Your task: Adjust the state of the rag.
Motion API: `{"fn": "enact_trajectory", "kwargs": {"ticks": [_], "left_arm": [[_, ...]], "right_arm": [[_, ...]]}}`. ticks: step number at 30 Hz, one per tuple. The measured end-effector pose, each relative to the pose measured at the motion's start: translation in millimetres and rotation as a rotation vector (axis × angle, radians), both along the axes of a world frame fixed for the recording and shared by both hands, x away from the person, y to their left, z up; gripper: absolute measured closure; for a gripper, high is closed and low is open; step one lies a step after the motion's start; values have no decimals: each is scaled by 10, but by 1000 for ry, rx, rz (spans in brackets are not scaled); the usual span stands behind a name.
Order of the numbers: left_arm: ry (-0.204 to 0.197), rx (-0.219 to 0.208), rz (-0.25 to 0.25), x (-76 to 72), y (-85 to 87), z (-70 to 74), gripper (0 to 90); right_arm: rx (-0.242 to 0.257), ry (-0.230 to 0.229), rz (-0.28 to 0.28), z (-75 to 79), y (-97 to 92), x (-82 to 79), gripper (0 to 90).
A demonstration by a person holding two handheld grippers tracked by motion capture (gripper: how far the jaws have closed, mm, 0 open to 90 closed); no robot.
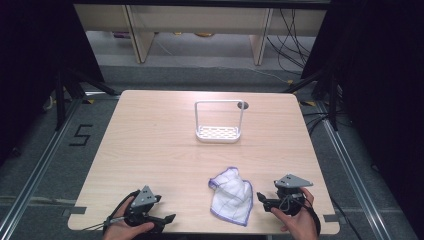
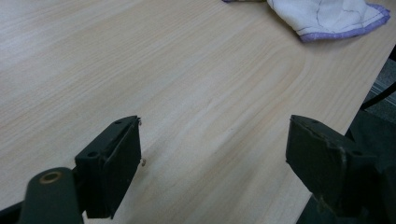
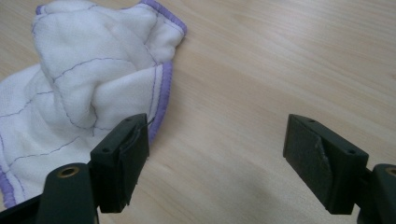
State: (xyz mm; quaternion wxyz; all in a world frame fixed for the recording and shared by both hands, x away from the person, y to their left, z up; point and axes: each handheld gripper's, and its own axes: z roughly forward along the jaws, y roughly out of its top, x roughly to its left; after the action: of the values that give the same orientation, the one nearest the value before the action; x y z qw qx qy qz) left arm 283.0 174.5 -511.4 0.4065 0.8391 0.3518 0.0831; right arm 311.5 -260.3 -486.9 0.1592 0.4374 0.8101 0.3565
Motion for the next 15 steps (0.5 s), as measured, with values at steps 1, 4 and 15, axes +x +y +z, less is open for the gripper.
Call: {"fn": "enact_trajectory", "kwargs": {"ticks": [1, 4, 15], "left_arm": [[4, -2, 5, -3, -4, -1, 176], [4, 15, -13, 8, 4, 5, 174], [-10, 31, -23, 8, 5, 7, 165]], "right_arm": [[-3, -19, 7, -7, -3, 4, 238], [16, -3, -10, 24, 23, -28, 242], [18, -59, 8, 97, 128, -58, 281]]}}
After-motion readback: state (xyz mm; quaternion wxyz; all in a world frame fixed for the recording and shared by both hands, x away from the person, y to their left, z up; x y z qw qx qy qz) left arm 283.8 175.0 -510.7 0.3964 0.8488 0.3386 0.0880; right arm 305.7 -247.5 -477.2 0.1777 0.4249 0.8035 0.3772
